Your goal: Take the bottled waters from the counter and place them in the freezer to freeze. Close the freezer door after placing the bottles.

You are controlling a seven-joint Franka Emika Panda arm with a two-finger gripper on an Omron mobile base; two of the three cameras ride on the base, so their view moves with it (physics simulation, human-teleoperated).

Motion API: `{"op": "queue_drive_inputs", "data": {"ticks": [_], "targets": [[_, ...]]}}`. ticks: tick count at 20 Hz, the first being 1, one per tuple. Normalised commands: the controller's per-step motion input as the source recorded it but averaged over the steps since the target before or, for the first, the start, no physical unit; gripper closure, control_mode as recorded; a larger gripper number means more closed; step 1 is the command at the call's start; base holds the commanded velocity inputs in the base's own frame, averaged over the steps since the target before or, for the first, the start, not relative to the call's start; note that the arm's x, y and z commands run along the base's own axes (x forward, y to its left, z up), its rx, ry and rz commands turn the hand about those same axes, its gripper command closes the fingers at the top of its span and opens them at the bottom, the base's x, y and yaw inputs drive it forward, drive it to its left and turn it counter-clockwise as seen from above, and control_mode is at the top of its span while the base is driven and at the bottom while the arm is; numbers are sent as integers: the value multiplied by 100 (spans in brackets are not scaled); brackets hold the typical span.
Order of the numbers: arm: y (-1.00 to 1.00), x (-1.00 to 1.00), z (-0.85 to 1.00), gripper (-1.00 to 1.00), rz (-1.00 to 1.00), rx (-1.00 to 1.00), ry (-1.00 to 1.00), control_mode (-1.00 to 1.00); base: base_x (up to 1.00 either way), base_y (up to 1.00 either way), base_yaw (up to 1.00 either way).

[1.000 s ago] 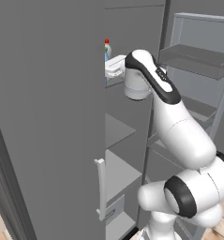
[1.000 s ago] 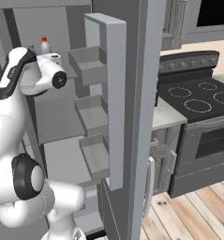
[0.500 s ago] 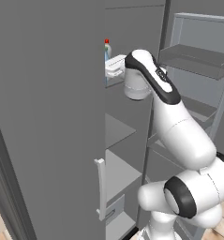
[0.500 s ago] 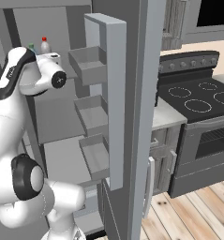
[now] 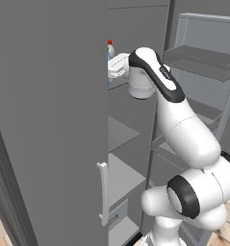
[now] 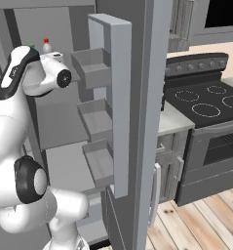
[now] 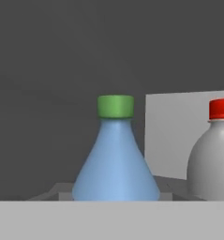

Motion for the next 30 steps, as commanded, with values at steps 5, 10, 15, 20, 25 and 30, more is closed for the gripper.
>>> {"op": "queue_drive_inputs", "data": {"ticks": [5,10,15,20,25,30], "targets": [[-7,16,-2,100,-1,-1,0,-100,0,0,0],[-7,-32,0,100,-10,0,0,-100,0,0,0],[-5,5,0,100,-7,0,0,-100,0,0,0],[-2,42,0,100,-6,0,1,-100,0,0,0],[-2,39,0,100,-5,0,2,-100,0,0,0],[0,29,-23,100,-3,0,5,-100,0,0,0]]}}
